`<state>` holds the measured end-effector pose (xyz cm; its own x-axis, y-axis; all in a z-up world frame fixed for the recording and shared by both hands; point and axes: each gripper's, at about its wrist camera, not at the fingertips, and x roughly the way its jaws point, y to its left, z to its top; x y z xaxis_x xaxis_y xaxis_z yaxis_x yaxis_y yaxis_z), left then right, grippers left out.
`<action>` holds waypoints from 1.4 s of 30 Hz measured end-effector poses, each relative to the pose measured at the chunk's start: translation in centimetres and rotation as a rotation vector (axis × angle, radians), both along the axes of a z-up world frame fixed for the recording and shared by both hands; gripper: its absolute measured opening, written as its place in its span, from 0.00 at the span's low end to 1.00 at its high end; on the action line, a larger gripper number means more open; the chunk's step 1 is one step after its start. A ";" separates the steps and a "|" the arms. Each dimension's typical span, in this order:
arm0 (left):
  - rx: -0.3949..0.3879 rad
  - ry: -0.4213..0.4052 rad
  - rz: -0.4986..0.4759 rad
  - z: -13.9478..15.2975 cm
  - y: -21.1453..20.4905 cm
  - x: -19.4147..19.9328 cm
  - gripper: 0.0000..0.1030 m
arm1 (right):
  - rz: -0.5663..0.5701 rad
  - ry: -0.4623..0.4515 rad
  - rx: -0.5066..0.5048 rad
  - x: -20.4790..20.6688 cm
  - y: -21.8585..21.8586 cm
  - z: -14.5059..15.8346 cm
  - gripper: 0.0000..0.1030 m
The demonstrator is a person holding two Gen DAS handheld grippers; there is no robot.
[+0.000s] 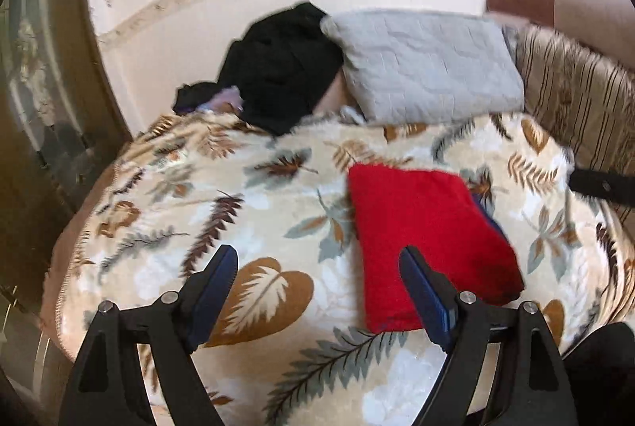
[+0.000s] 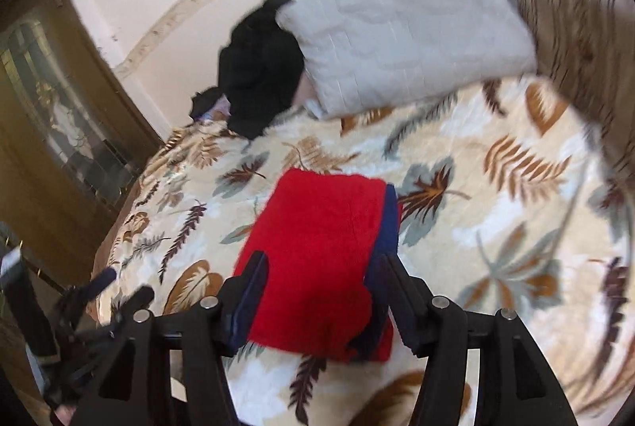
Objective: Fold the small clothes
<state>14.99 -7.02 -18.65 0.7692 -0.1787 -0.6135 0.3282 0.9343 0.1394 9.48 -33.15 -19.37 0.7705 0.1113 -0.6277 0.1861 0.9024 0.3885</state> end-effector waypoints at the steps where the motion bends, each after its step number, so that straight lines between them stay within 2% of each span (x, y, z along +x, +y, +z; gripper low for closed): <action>1: 0.001 -0.016 0.010 0.7 0.2 -0.6 0.81 | -0.006 -0.019 -0.023 -1.5 0.5 1.0 0.62; 3: 0.003 -0.060 0.033 2.5 0.6 -2.1 0.82 | -0.018 -0.046 -0.059 -3.7 1.2 2.4 0.63; 6: -0.015 -0.120 0.041 4.9 1.3 -4.5 0.93 | -0.026 -0.062 -0.110 -6.8 2.7 4.3 0.63; 11: -0.048 -0.200 0.045 8.1 1.7 -7.9 0.94 | -0.041 -0.076 -0.185 -10.7 4.8 6.0 0.63; 16: -0.070 -0.225 0.032 10.3 1.5 -10.4 0.94 | -0.075 -0.086 -0.211 -14.1 5.9 7.3 0.63; 25: -0.052 -0.259 0.083 12.1 1.9 -13.1 0.95 | -0.121 -0.114 -0.229 -18.0 7.4 9.1 0.63; 42: -0.076 -0.349 0.115 15.0 3.9 -16.4 0.95 | -0.105 -0.181 -0.246 -20.1 9.8 11.5 0.63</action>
<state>-1.40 -3.16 -3.65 0.9475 -0.1137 -0.2990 0.1653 0.9743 0.1532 -10.66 -23.30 -7.89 0.8715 -0.1131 -0.4773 0.2310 0.9530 0.1961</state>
